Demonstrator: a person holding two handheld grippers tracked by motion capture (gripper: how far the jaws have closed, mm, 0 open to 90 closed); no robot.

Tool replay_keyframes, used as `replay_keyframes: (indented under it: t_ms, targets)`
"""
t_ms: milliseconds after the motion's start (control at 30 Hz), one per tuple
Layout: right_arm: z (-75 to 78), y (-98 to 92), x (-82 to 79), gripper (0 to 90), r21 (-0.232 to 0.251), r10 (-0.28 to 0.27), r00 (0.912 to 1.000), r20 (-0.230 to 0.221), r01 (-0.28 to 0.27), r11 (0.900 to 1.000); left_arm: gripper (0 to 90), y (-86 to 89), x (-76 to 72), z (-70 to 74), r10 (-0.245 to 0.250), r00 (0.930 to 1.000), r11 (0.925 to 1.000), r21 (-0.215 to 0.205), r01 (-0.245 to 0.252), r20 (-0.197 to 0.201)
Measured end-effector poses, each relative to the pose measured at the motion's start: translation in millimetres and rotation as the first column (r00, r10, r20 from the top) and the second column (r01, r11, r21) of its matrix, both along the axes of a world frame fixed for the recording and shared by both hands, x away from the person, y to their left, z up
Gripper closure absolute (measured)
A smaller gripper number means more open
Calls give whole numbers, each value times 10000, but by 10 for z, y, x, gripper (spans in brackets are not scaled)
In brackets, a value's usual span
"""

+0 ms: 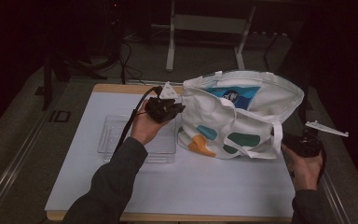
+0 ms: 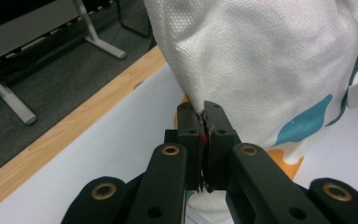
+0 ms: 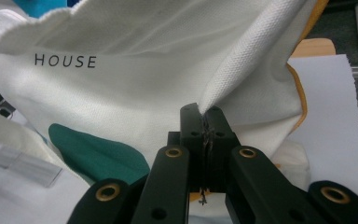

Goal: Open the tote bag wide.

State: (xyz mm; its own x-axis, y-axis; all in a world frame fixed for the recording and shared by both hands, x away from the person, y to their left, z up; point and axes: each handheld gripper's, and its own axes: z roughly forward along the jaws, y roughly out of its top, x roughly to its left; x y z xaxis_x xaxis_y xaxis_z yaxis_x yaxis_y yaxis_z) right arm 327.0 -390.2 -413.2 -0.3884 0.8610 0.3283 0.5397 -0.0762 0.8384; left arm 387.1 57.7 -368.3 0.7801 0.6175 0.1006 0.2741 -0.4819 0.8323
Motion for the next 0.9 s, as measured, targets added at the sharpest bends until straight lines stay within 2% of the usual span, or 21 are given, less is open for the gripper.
replay_keyframes:
  t_ms: [233,267,500,633,900]
  targets:
    - [-33,4,-50,889,-106,112,9999,-89,-113,9999,875,-15,-24,-37,-62,10000,9997,226,63,-37]
    - [-47,6,-59,889,-142,151,9998,-132,-153,9998,875,-25,-29,-50,-69,10000,9990,447,70,-30]
    - [-97,10,-93,888,-276,253,9995,-211,-259,9993,875,-35,-39,-89,-153,9998,9982,577,159,-104]
    - [-122,17,-98,888,-298,284,9993,-240,-291,9991,875,-60,-38,-105,-188,9998,9957,908,193,-69]
    - [-196,32,-105,887,-436,317,9987,-399,-335,9985,874,-86,-31,-149,-270,9995,9941,1050,284,-147]
